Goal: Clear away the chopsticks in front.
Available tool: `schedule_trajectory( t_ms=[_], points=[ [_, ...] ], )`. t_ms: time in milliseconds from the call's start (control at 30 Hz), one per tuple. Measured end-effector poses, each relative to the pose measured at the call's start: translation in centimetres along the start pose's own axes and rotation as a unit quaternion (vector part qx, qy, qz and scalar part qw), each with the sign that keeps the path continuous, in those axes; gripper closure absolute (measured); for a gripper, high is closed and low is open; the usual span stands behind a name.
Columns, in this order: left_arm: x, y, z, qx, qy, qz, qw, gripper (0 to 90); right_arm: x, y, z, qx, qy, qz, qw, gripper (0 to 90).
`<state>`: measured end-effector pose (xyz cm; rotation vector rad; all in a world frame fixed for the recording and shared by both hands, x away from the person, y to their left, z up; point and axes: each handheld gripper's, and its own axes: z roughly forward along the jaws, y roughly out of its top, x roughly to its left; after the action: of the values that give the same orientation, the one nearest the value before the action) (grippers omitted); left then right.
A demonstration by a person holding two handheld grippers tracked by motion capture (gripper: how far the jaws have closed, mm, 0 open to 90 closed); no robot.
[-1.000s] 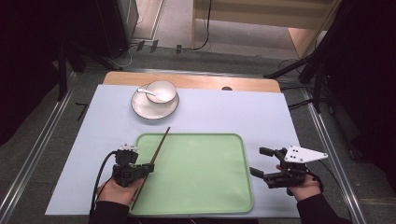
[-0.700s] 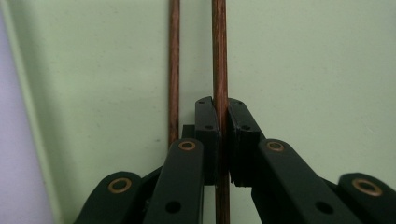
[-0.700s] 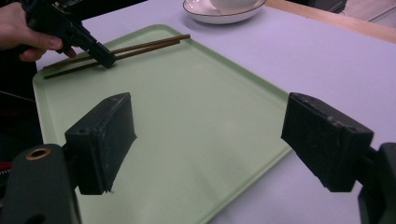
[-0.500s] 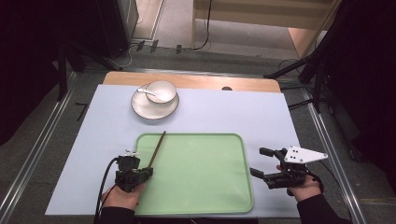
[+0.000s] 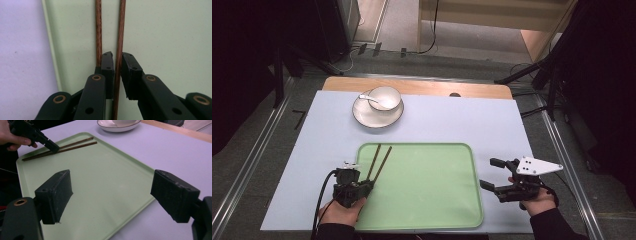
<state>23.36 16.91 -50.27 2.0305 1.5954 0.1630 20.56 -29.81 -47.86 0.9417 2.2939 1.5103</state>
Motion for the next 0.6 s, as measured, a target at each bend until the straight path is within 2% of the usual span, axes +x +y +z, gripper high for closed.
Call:
schedule_trajectory(
  t_ms=[100, 267, 400, 567, 600],
  points=[
    [0.5, 0.1, 0.0, 0.005, -0.015, -0.01, 0.9998, 81.0, 0.0, 0.0, 0.0, 0.0, 0.0, 0.0, 1.0, 17.4],
    [0.7, 0.3, 0.0, 0.008, -0.024, -0.013, 0.9996, 80.3, 0.0, 0.0, 0.0, -0.001, 0.002, 0.0, 1.0, 17.4],
    [1.0, 0.6, -0.2, 0.011, -0.036, -0.026, 0.9989, 77.6, 0.0, 0.0, 0.0, -0.002, 0.002, 0.001, 1.0, 17.4],
    [0.9, 0.9, -0.7, 0.004, -0.045, -0.016, 0.9989, 72.4, 0.0, 0.0, 0.0, -0.001, 0.003, 0.001, 1.0, 17.4],
    [0.9, 1.1, -0.8, 0.001, -0.058, -0.014, 0.9982, 72.4, 0.0, 0.0, 0.0, -0.002, 0.003, 0.001, 1.0, 17.4]
  ],
)
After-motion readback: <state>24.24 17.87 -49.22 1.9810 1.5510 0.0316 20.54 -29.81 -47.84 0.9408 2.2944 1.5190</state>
